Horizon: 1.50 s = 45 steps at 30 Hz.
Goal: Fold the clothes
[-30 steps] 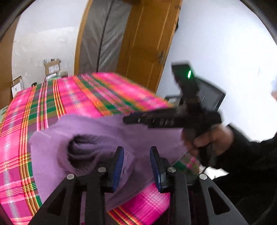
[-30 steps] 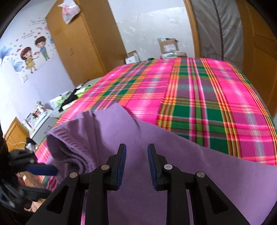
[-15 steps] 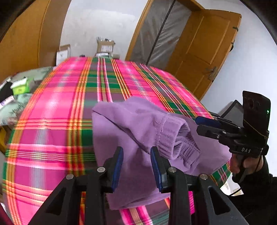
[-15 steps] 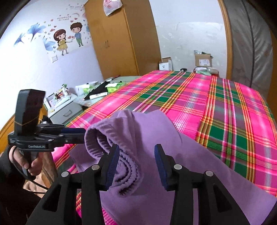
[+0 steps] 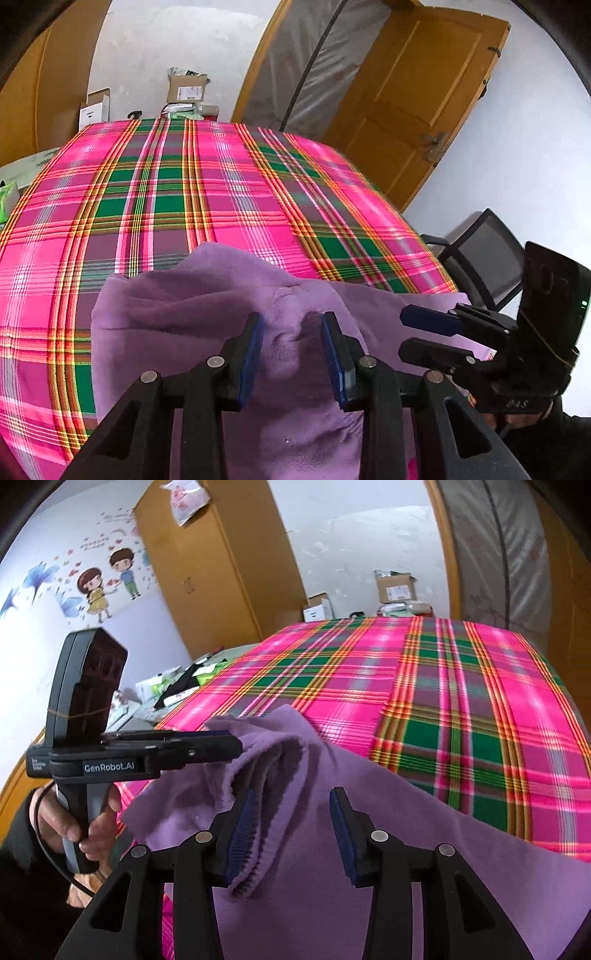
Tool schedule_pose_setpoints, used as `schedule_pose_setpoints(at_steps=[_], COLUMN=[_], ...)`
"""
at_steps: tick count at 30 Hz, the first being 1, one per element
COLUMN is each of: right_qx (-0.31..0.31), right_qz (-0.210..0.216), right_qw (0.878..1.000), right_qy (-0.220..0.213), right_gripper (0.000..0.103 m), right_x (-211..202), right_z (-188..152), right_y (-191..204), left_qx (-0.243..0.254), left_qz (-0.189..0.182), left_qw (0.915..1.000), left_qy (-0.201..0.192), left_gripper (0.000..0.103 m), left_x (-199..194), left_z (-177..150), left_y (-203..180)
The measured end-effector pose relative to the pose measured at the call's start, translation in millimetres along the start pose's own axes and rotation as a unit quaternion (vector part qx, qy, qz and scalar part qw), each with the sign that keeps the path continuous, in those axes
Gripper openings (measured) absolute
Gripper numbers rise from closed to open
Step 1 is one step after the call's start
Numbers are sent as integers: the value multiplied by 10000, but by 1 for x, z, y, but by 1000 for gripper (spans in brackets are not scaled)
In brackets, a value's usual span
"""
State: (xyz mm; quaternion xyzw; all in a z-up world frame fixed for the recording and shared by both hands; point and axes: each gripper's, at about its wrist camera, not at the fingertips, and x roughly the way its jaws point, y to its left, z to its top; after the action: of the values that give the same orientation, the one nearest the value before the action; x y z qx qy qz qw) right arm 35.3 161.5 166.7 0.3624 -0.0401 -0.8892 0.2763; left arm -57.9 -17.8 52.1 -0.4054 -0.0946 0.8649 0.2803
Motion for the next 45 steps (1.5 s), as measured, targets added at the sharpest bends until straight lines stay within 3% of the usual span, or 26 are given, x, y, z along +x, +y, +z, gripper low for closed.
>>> schedule_pose_setpoints(at_steps=[4,10,16,17,18,19,24,29,33,34,36,38,39,40,45], right_qx=[187,353,1008,1192,1332,1443,1958,2142,2142,2150,2151,2067,2051,2079,2022], right_qz=[349,1063,1671,1788,1836,1823,1724,1594,1508,1491,1495,1536,1542,1537,1259], right_qw=[9992,9933,9784,9741,9715,9704,9638,9616,9642,9644,9641,9650,9650,9643,9695], right_qy=[43,272,681,707,689,647,552,632,415,383,423,490,533,575,580], right_gripper=[44,44,44,39,12,8,8,12,34,35,35,27,11,8,12], right_x=[4,29,69,73,74,72,65,60,57,57,64,71,75,78,76], right_z=[0,9,16,17,17,15,3,-7,7,11,18,23,24,25,19], right_y=[-2,5,-7,-11,-15,-19,-37,-43,-45,-46,-47,-45,-45,-46,-46], left_qx=[-166,-754,-1010,-982,-950,-926,-932,-889,-873,-874,-844,-810,-796,-769,-867], left_qz=[241,849,939,940,943,961,876,869,889,891,906,897,881,878,863], left_qw=[9993,9932,9902,9905,9909,9910,9918,9922,9922,9921,9921,9924,9927,9929,9925], left_qy=[-251,-255,-224,-197,-166,-126,7,-14,-99,-129,-186,-228,-232,-215,-74], left_gripper=[33,33,33,33,33,33,33,33,33,33,33,33,33,33,33], left_x=[-37,-66,-72,-70,-67,-65,-59,-62,-68,-69,-72,-74,-73,-72,-65], left_z=[-18,-59,-76,-77,-78,-79,-90,-91,-90,-90,-87,-86,-85,-85,-92], left_y=[15,52,64,63,62,61,63,60,58,57,56,54,53,52,54])
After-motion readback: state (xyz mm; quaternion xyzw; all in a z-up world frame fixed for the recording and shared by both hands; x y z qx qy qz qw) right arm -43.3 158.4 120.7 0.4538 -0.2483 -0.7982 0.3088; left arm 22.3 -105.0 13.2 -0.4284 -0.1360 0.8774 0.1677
